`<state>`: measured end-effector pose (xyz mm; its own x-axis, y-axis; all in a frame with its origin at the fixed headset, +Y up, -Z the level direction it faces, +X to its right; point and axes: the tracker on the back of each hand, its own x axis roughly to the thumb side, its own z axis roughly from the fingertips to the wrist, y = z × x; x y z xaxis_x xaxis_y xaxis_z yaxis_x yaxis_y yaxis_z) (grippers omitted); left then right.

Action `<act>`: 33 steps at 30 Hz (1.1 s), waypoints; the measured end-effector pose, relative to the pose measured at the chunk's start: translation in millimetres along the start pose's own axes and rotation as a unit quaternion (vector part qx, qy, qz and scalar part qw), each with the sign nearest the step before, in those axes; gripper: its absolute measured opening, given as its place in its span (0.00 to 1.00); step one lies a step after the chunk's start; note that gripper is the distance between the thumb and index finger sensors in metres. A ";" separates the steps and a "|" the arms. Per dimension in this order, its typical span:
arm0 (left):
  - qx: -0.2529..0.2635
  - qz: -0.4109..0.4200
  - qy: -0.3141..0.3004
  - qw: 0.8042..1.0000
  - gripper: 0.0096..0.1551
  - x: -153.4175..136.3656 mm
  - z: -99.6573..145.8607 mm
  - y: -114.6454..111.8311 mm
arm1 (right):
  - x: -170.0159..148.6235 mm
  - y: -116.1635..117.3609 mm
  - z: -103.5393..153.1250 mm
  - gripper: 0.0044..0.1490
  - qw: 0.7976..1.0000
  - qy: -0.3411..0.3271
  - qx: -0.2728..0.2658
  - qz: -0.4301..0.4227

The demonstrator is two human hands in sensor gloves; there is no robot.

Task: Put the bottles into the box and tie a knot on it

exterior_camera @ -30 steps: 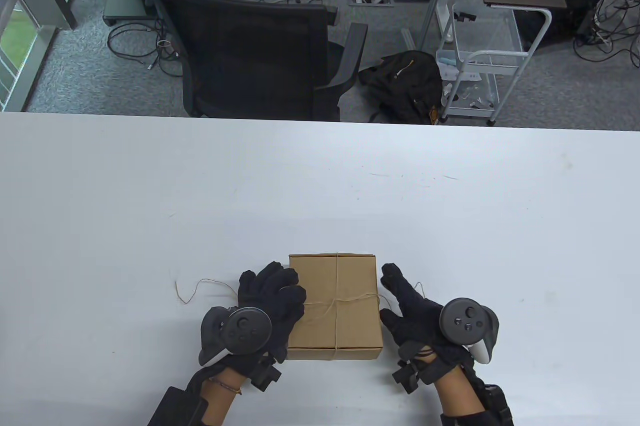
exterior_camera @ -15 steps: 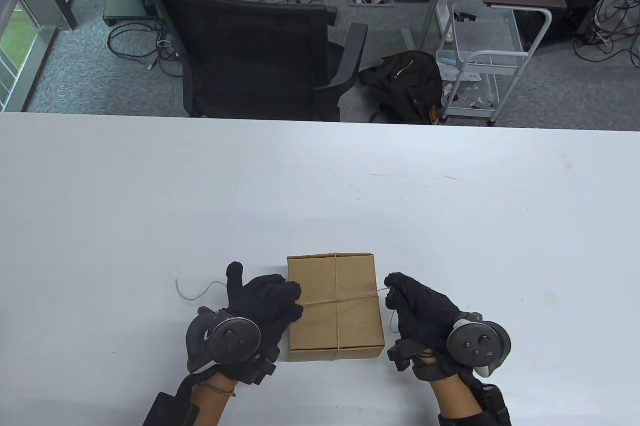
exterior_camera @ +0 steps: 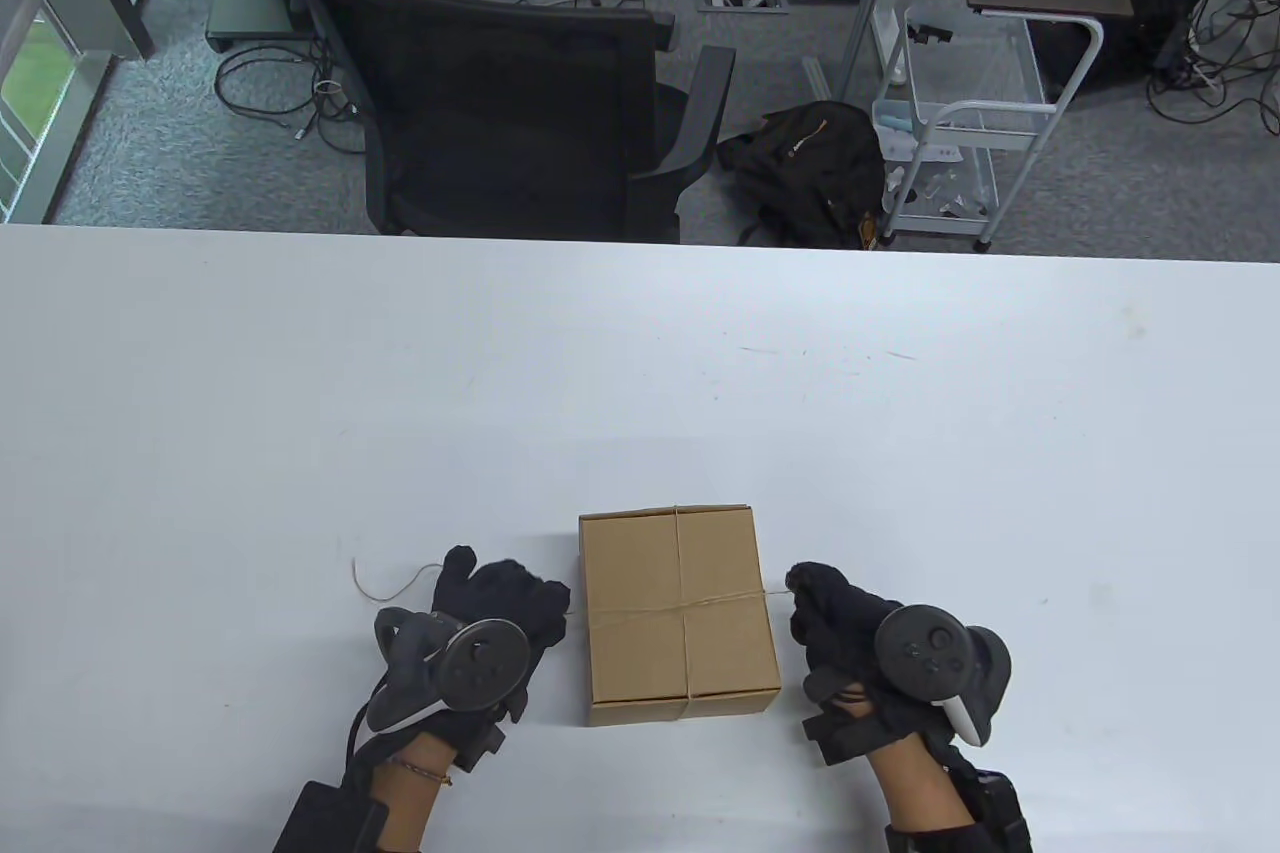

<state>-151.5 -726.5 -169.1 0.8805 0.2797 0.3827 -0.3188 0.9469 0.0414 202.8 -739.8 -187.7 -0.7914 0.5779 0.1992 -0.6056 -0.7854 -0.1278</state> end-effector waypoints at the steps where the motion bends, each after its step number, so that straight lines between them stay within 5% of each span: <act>1: 0.005 0.013 -0.001 1.000 0.24 -0.4 -0.2 1.5 | 0.4 1.3 -0.1 0.24 1.000 -0.006 0.003 0.005; 6: 0.022 0.126 -0.032 0.991 0.23 -6.5 -2.5 -0.7 | 0.7 5.3 0.4 0.25 0.999 -0.013 -0.005 0.033; 11: -0.014 0.228 -0.030 0.973 0.24 -14.8 -4.7 -5.8 | 1.1 10.4 -0.8 0.25 0.999 -0.019 0.004 0.047; 19: -0.038 0.158 -0.017 0.987 0.30 -18.2 -5.7 5.5 | 0.4 9.4 -0.3 0.25 0.999 -0.018 -0.008 0.050; 27: -0.022 0.236 0.001 0.972 0.32 -38.7 4.0 29.0 | 3.5 5.1 4.1 0.25 0.998 -0.017 -0.023 0.055; 33: -0.074 0.171 0.076 0.979 0.30 -44.5 -1.5 11.4 | 3.7 6.6 3.0 0.25 0.998 -0.022 -0.016 0.061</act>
<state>-193.8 -727.9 -187.0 0.7763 0.5951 0.2080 -0.5607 0.8026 -0.2037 196.1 -743.5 -184.9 -0.8558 0.4667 0.2232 -0.5073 -0.8416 -0.1854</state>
